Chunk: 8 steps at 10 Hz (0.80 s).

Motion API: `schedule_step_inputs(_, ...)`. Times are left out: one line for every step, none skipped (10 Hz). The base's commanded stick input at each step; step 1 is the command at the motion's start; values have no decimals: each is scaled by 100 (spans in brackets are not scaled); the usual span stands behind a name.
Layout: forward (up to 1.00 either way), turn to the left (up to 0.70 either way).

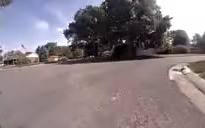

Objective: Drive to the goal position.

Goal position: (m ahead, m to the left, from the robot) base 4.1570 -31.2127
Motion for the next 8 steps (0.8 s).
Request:
schedule_step_inputs(69,3)
schedule_step_inputs(69,3)
schedule_step_inputs(69,1)
schedule_step_inputs(69,-33)
schedule_step_inputs(69,-35)
schedule_step_inputs(69,-35)
schedule_step_inputs(69,-35)
schedule_step_inputs(69,3)
